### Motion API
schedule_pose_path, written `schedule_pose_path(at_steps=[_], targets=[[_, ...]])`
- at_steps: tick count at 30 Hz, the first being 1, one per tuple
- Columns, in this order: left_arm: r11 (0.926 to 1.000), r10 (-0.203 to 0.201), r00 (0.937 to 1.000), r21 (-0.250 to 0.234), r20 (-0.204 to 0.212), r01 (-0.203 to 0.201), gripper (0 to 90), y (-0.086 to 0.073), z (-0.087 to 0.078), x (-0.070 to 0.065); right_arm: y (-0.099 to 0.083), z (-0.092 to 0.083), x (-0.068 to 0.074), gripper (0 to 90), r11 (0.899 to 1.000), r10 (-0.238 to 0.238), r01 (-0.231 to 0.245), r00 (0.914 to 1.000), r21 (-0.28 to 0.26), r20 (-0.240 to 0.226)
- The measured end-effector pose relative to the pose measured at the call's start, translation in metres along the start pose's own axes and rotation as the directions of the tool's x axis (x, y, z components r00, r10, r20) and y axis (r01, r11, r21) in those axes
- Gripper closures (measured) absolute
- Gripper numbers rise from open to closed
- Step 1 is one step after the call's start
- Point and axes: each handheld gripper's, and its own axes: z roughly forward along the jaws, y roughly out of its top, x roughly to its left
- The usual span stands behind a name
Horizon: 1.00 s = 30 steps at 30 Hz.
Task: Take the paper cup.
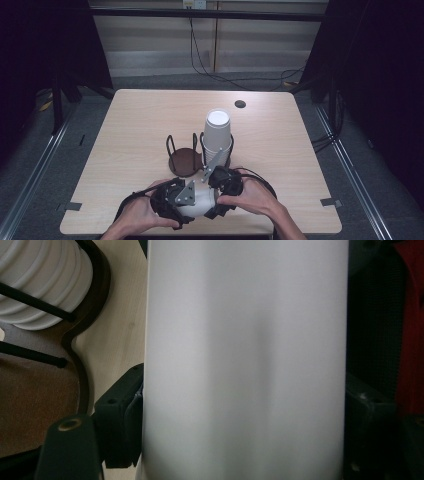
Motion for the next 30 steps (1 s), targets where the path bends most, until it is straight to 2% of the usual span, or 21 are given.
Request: schedule_pose_path(at_steps=[2,3,6,14,21,22,25,26,30], targets=[[1.0,0.005,1.0,-0.004,0.0,-0.005,22.2,0.0008,0.0004,0.0,0.0007,0.0008,0.0005,19.5,1.0,0.005,-0.005,1.0,0.009,-0.007],[1.0,0.006,1.0,-0.002,-0.001,-0.006,22.2,0.0011,0.0009,-0.0003,0.0007,0.0011,0.0001,21.6,1.0,-0.007,0.007,0.9999,0.005,-0.01],[1.0,0.005,1.0,0.001,0.0,-0.005,22.2,0.0015,0.0017,-0.0012,0.0017,0.002,0.0013,21.5,1.0,-0.024,0.024,0.9996,0.003,-0.011],[0.9999,0.011,0.9999,-0.009,-0.005,-0.011,22.2,0.0025,0.0029,-0.0014,0.0025,0.0008,0.0024,23.4,1.0,-0.025,0.025,0.9995,-0.004,-0.019],[0.9996,-0.006,1.0,-0.027,0.005,0.006,22.2,0.0006,0.0,-0.0007,0.0027,-0.001,0.0053,24.0,0.999,-0.036,0.036,0.9993,-0.018,0.004],[0.9995,-0.007,0.9999,-0.029,0.007,0.008,22.2,0.0002,-0.0005,-0.0004,0.0029,-0.0009,0.0053,24.7,0.998,-0.053,0.053,0.9986,-0.031,0.007],[0.9993,0.0,0.9999,-0.037,0.014,0.0,22.1,-0.0004,-0.0007,0.0004,0.003,-0.0009,0.0053,25.2,0.998,-0.05,0.05,0.9987,-0.028,0.003],[0.9996,0.005,0.9999,-0.029,0.016,-0.005,21.8,-0.0004,-0.0009,0.0005,0.0028,-0.0009,0.0053,25.6,0.999,-0.037,0.037,0.9993,-0.009,-0.001],[0.9988,-0.001,0.9998,-0.049,0.02,0.002,21.2,-0.0018,0.0001,0.0014,0.0026,-0.0007,0.0047,25.9,0.999,-0.036,0.036,0.9993,-0.012,0.0]])
